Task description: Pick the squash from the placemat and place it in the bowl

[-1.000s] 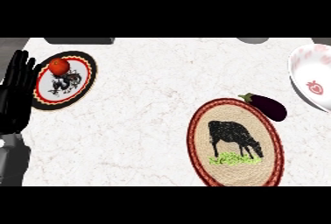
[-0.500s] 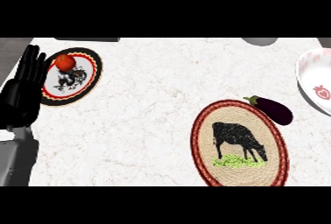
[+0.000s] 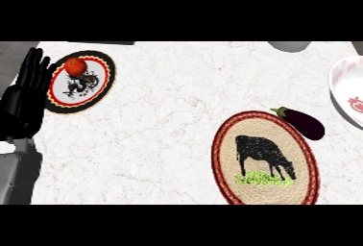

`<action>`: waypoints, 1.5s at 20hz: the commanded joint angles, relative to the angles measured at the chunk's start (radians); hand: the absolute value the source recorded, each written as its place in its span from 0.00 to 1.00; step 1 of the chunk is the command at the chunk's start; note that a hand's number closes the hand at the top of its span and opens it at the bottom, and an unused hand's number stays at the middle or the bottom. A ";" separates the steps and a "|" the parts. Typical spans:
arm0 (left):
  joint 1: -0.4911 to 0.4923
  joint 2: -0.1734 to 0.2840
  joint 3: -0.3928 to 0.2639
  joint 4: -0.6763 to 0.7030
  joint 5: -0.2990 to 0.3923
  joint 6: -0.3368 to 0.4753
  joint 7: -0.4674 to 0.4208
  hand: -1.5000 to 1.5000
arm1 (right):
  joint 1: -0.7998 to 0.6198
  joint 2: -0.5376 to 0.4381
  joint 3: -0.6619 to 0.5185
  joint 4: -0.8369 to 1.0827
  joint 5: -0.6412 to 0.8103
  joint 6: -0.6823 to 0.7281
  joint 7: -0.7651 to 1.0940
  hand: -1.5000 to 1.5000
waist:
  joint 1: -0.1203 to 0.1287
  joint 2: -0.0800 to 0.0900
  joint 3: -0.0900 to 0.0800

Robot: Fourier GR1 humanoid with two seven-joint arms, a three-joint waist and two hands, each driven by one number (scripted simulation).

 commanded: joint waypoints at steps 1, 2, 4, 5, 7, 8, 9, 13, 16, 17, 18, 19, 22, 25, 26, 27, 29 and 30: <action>-0.038 0.003 0.006 0.014 -0.003 0.012 0.013 0.50 | -0.099 0.061 0.088 -0.019 0.019 0.147 -0.023 1.00 | -0.003 0.001 -0.001; -0.016 0.008 0.016 0.038 0.001 0.002 0.003 0.50 | -0.072 0.100 0.103 -0.021 0.020 0.130 -0.047 1.00 | -0.024 -0.003 -0.001; -0.007 -0.027 -0.017 0.019 -0.024 0.021 -0.019 0.50 | -0.131 0.151 0.141 -0.017 0.036 0.106 0.013 1.00 | -0.013 -0.001 -0.001; 0.010 0.006 0.017 -0.007 0.004 0.004 0.013 0.50 | -0.127 0.145 0.150 0.000 0.043 0.105 0.002 1.00 | -0.019 -0.005 0.000; 0.005 -0.057 -0.030 -0.005 -0.037 0.054 -0.004 0.50 | -0.162 0.211 0.181 0.001 0.061 0.056 0.032 1.00 | -0.024 -0.003 0.000; 0.013 -0.013 0.008 -0.001 -0.003 0.010 -0.005 0.50 | -0.170 0.257 0.191 0.008 0.069 0.010 0.055 1.00 | -0.025 -0.004 -0.001; -0.001 0.002 0.020 0.044 -0.009 0.000 -0.033 0.50 | -0.189 0.279 0.205 0.017 0.083 -0.014 0.063 1.00 | -0.028 -0.002 -0.001; -0.039 -0.010 0.007 0.023 -0.016 0.027 0.023 0.50 | -0.191 0.306 0.240 0.104 0.164 -0.169 0.049 1.00 | -0.032 -0.001 0.000; 0.001 0.009 0.022 -0.029 0.008 0.005 0.052 0.50 | -0.218 0.376 0.218 0.165 0.160 -0.218 0.193 1.00 | -0.028 -0.003 0.000; -0.031 -0.001 0.012 -0.030 -0.006 0.028 0.061 0.50 | -0.206 0.404 0.207 0.204 0.154 -0.251 0.181 1.00 | -0.021 0.002 0.002; -0.012 0.002 0.013 -0.031 0.012 -0.002 0.052 0.50 | -0.240 0.384 0.200 0.232 0.152 -0.213 0.194 0.00 | -0.018 0.002 0.001; -0.019 0.006 0.019 0.000 0.000 0.000 0.022 0.50 | -0.251 0.394 0.193 0.247 0.142 -0.185 0.208 0.00 | -0.025 0.002 0.001; -0.035 0.023 0.040 0.044 -0.001 -0.004 0.007 0.50 | -0.243 0.427 0.145 0.293 0.093 -0.174 0.165 0.00 | -0.028 0.004 0.002; -0.035 0.007 0.027 -0.009 0.006 0.009 0.047 0.50 | -0.256 0.444 0.080 0.317 0.023 -0.127 0.140 0.00 | -0.031 0.000 0.002; 0.003 -0.019 0.010 -0.020 -0.007 0.018 0.023 0.50 | -0.264 0.483 0.059 0.327 0.004 -0.166 0.156 0.00 | -0.021 0.002 0.003; 0.016 -0.002 0.023 -0.026 0.005 -0.002 0.016 0.50 | -0.285 0.433 0.034 0.326 -0.019 -0.134 0.147 0.00 | -0.020 0.002 0.002; 0.019 0.014 0.033 -0.035 0.013 -0.011 0.029 0.50 | -0.256 0.433 -0.026 0.332 -0.071 -0.203 0.114 0.00 | -0.020 0.003 0.003; -0.007 -0.001 0.018 0.006 -0.007 0.001 0.009 0.50 | -0.273 0.416 -0.044 0.326 -0.087 -0.213 0.118 0.00 | -0.030 0.006 0.003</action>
